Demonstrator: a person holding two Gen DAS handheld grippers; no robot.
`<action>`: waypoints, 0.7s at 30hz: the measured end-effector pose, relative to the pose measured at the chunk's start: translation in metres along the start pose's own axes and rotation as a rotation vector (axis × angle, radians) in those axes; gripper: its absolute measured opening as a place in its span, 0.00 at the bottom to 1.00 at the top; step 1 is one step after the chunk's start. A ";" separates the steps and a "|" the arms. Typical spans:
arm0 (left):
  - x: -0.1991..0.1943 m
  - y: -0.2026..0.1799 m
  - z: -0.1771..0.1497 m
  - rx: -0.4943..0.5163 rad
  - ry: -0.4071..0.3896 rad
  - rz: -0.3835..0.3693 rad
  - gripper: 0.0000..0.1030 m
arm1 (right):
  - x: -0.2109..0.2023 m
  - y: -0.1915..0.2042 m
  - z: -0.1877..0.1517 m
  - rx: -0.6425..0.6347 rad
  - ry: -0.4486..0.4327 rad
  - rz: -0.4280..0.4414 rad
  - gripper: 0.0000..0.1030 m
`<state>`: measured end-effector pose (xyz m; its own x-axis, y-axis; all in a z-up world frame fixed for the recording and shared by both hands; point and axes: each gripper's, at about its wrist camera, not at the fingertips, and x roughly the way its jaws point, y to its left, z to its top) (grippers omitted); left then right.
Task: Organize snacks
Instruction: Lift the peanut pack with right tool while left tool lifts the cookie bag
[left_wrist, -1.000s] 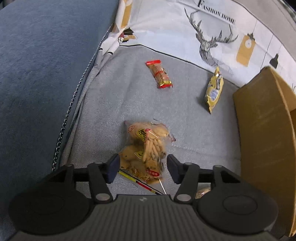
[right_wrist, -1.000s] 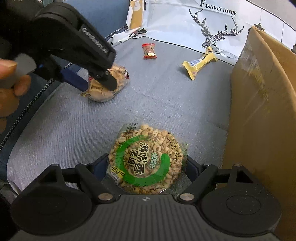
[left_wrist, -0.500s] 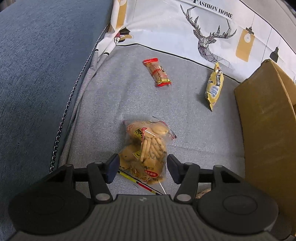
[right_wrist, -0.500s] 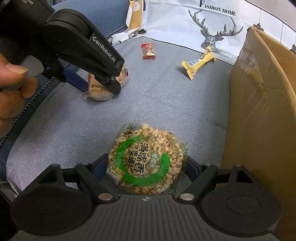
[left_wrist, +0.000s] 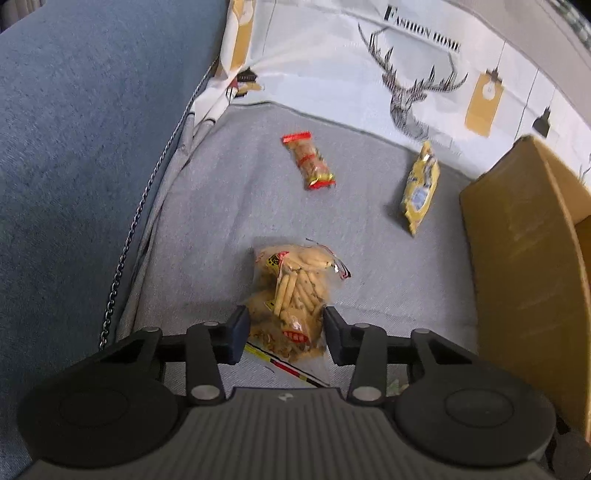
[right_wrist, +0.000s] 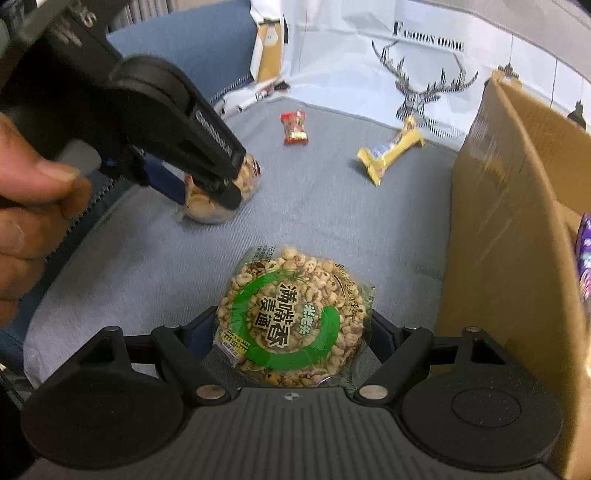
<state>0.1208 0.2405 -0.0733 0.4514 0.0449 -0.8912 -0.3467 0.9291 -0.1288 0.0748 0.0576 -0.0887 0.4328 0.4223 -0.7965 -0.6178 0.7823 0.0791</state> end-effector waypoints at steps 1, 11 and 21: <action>-0.002 0.000 0.001 -0.007 -0.006 -0.008 0.46 | -0.003 0.000 0.001 -0.002 -0.010 -0.002 0.81; -0.033 0.004 0.008 -0.096 -0.151 -0.099 0.40 | -0.041 -0.002 0.017 0.017 -0.128 -0.017 0.80; -0.054 -0.008 0.017 -0.096 -0.286 -0.168 0.15 | -0.092 -0.026 0.029 0.071 -0.321 0.002 0.80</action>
<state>0.1130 0.2368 -0.0164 0.7164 0.0082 -0.6977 -0.3180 0.8939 -0.3160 0.0700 0.0121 0.0000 0.6235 0.5374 -0.5678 -0.5760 0.8069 0.1310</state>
